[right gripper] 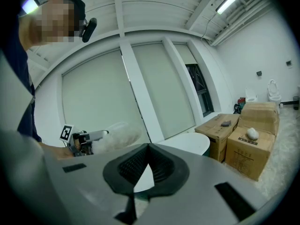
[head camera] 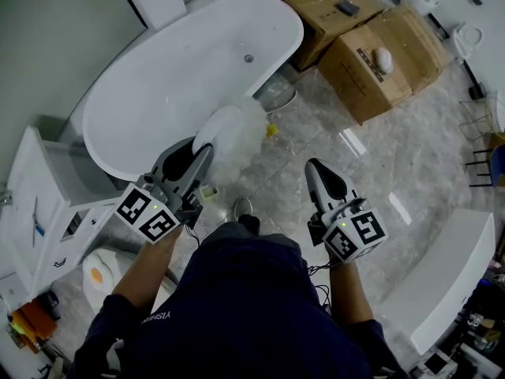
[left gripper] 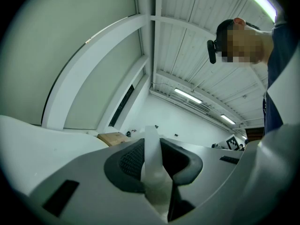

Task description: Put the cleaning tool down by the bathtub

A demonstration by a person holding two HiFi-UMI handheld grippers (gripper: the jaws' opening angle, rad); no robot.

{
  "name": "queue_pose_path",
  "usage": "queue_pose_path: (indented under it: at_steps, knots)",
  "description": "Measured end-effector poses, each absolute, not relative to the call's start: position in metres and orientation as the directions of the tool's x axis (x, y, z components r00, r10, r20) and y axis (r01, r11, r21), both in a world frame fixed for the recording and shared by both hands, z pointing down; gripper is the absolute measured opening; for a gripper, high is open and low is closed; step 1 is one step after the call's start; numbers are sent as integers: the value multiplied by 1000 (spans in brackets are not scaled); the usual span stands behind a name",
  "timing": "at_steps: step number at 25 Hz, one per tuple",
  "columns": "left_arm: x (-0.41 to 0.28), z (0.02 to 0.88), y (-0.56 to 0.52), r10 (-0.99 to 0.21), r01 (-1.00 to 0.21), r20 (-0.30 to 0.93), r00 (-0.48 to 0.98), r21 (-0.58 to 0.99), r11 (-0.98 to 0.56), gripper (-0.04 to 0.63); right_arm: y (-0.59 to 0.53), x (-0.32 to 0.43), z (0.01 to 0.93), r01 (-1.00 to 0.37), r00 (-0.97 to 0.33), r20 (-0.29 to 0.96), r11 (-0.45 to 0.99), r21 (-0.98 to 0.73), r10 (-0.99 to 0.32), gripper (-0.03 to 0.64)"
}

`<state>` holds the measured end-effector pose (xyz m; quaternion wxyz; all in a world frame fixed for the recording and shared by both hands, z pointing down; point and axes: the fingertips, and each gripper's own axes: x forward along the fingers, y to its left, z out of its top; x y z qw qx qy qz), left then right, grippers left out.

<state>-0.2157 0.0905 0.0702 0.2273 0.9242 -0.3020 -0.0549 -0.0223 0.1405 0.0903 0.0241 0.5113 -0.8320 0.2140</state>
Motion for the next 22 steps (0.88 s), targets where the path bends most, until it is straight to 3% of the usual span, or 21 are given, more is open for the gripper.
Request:
queue_pose_path:
  at_steps: [22]
  knots:
    - [-186,116,45,-579,-570,134,805,448,-689,109,78,-8,124,-852,-498,297,397,-340,-815,5]
